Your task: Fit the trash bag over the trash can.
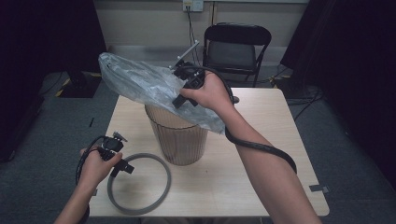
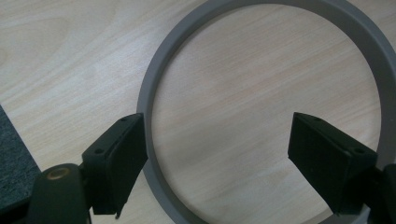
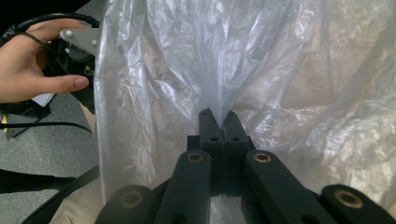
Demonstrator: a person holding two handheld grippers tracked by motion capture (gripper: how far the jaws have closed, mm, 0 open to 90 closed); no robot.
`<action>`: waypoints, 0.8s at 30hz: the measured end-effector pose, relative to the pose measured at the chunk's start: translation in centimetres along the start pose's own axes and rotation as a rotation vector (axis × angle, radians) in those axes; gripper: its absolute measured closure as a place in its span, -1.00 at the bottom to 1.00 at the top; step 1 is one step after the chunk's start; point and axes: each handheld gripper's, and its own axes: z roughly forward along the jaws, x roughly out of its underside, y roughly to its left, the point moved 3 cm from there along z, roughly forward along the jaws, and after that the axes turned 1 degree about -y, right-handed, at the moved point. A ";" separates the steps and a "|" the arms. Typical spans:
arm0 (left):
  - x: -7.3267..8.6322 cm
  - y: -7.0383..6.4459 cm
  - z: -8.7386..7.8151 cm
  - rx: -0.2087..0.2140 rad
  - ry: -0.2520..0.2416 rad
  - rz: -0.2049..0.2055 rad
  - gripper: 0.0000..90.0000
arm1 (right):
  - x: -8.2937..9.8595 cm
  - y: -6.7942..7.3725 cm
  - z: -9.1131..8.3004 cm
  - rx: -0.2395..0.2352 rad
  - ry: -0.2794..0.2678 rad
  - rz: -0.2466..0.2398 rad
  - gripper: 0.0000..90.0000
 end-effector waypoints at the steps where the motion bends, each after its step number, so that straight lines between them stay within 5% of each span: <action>1: 0.0 0.0 0.1 0.004 0.000 -0.001 -0.57 | -0.1 0.0 0.3 0.006 0.003 -0.002 1.00; 14: 0.6 0.5 0.8 0.015 0.002 -0.010 -0.57 | 0.3 -1.2 5.5 0.031 0.145 -0.002 1.00; 24: 0.9 0.5 0.9 0.014 -0.001 -0.020 -0.57 | 0.5 -2.1 6.6 0.047 0.192 -0.004 1.00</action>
